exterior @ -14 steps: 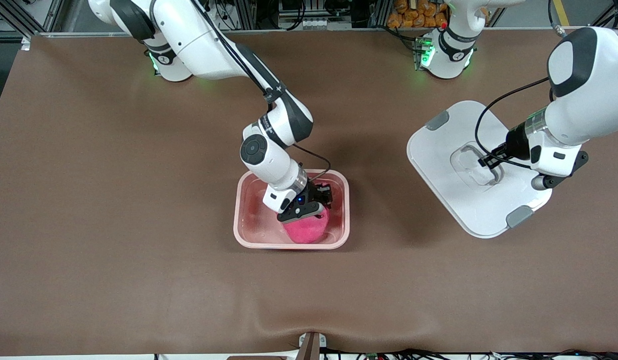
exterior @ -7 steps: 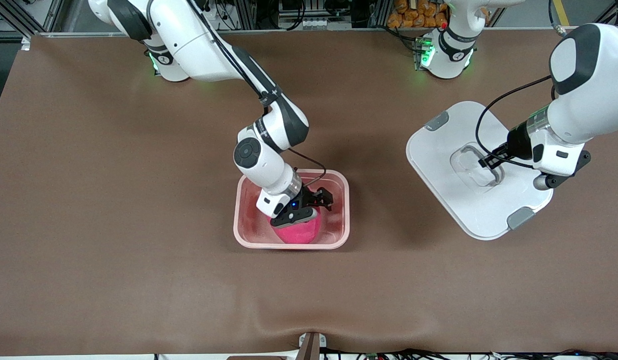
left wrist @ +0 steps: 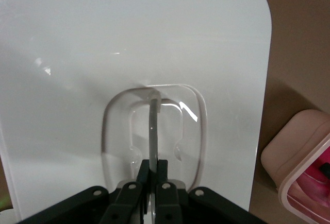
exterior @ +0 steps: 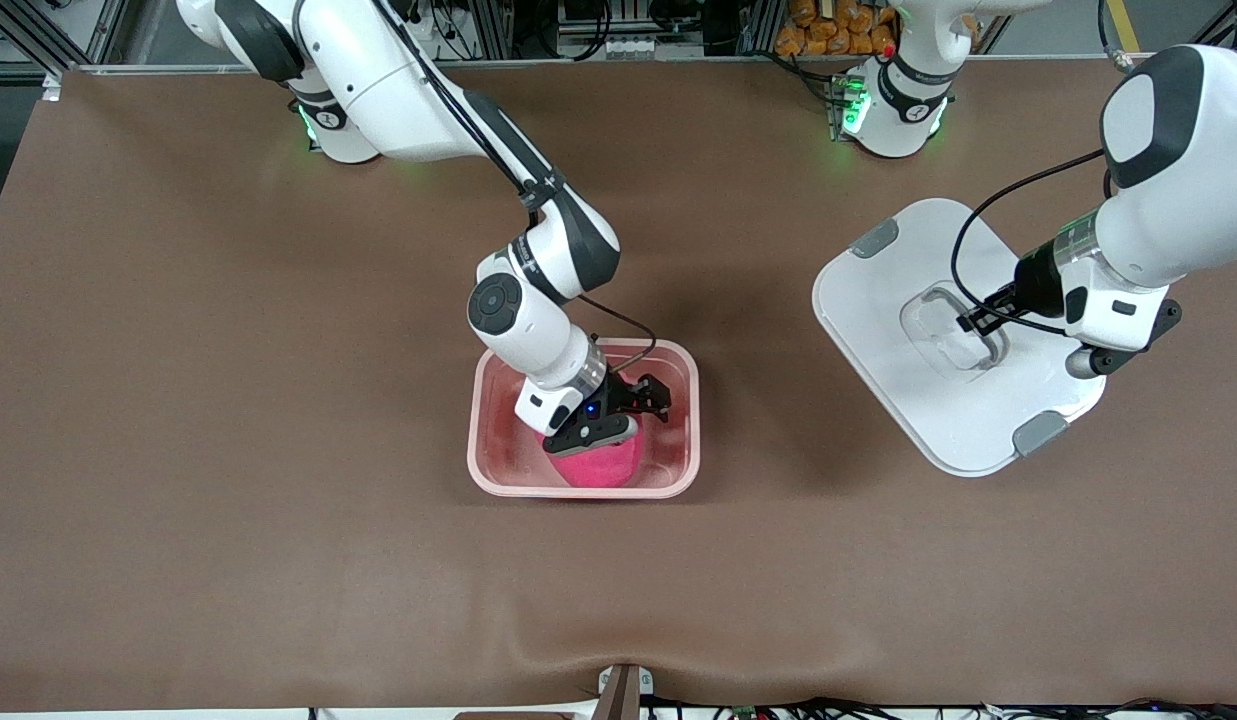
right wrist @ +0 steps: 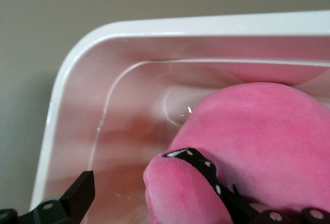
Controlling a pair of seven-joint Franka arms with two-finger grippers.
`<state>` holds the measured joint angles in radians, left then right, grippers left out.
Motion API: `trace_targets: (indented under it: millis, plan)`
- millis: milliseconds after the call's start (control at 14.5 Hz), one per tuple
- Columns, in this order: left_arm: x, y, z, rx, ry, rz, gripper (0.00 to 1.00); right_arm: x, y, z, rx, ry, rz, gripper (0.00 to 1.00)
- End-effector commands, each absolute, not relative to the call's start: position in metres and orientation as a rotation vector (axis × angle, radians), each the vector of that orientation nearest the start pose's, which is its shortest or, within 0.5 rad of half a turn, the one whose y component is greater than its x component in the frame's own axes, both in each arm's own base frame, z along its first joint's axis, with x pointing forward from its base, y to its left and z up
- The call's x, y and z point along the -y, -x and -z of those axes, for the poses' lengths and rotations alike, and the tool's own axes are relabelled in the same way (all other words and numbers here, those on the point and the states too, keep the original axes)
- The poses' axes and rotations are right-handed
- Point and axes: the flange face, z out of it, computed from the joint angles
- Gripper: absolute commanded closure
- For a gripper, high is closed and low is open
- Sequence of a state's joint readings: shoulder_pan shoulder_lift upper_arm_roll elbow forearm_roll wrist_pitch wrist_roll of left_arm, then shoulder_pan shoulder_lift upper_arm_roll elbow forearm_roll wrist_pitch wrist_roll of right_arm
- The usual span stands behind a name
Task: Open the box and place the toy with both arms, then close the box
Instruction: 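Lower the plush into the tub and open the right gripper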
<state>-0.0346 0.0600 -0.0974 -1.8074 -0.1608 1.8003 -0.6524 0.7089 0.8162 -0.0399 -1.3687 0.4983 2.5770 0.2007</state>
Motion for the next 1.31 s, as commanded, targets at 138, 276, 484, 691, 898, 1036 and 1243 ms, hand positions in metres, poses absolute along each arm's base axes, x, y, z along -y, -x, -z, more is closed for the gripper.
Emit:
trace_targets:
  millis: [138, 276, 484, 691, 898, 1036, 1243]
  plan:
    - [0.084, -0.566, -0.517, 0.889, 3.152, -0.244, 1.0, -0.493, -0.602, -0.273, 0.114, 2.633, 0.277, 0.0]
    - [0.084, -0.566, -0.517, 0.887, 3.153, -0.24, 1.0, -0.495, -0.601, -0.274, 0.101, 2.631, 0.273, 0.0]
    - [0.084, -0.566, -0.517, 0.886, 3.152, -0.243, 1.0, -0.496, -0.602, -0.28, 0.053, 2.594, 0.254, 0.0]
    - [0.084, -0.565, -0.518, 0.885, 3.151, -0.247, 1.0, -0.502, -0.605, -0.295, -0.078, 2.484, 0.203, 0.0]
    - [0.081, -0.565, -0.518, 0.892, 3.149, -0.252, 1.0, -0.52, -0.595, -0.306, -0.094, 2.434, 0.179, 0.0]
    - [0.08, -0.565, -0.519, 0.891, 3.15, -0.246, 1.0, -0.516, -0.598, -0.312, -0.11, 2.42, 0.183, 0.0]
    - [0.082, -0.567, -0.524, 0.895, 3.153, -0.239, 1.0, -0.514, -0.605, -0.331, -0.13, 2.392, 0.19, 0.0]
